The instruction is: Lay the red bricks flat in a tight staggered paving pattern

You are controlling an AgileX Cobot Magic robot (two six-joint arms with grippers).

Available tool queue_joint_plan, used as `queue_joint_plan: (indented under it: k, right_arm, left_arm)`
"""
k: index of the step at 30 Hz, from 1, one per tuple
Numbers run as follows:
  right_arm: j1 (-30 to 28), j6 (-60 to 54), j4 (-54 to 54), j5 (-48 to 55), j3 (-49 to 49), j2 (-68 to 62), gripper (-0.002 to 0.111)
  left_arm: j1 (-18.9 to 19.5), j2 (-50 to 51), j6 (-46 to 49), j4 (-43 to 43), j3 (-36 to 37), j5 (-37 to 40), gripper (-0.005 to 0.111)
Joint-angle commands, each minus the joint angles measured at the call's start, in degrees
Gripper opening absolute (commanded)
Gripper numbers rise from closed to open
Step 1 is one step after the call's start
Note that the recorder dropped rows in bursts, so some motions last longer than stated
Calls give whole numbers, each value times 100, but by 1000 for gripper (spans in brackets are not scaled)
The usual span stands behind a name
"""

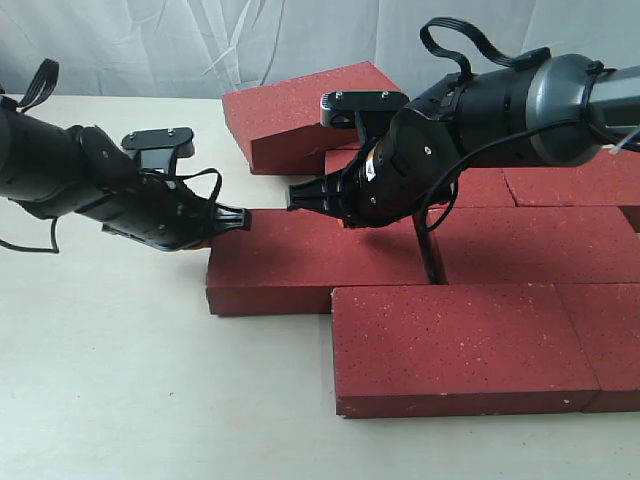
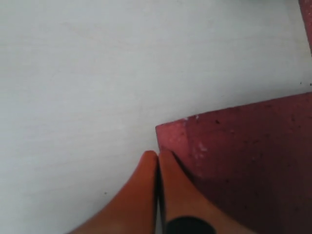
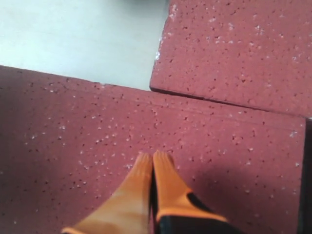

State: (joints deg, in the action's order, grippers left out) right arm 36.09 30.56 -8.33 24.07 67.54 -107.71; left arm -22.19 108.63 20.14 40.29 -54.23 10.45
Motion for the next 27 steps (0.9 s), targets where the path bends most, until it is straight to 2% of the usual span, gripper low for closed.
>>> queue_joint_plan:
  k: [1,12,15,19,22,27]
  right_arm:
    - [-28,-8,3,-59,16,74,-1]
    - [-28,2,17,-57,16,74,-1]
    - [-28,1,17,-68,16,74,-1]
    - [-28,1,17,-50,16,74,-1]
    - [-28,1,26,-9,16,74,-1]
    - [-28,-10,262,622,16,180,-1]
  left_arm:
    - [-236,-2,6,135,-6,69,0]
    - [-638,-2,6,283,-6,-50,0]
    - [-635,-2,6,204,-6,-39,0]
    - [-530,-2,6,-98,-6,31,0]
    - [-406,-2,6,-523,-6,595,0]
    - [-32,-93,-138,-520,-6,1360,0]
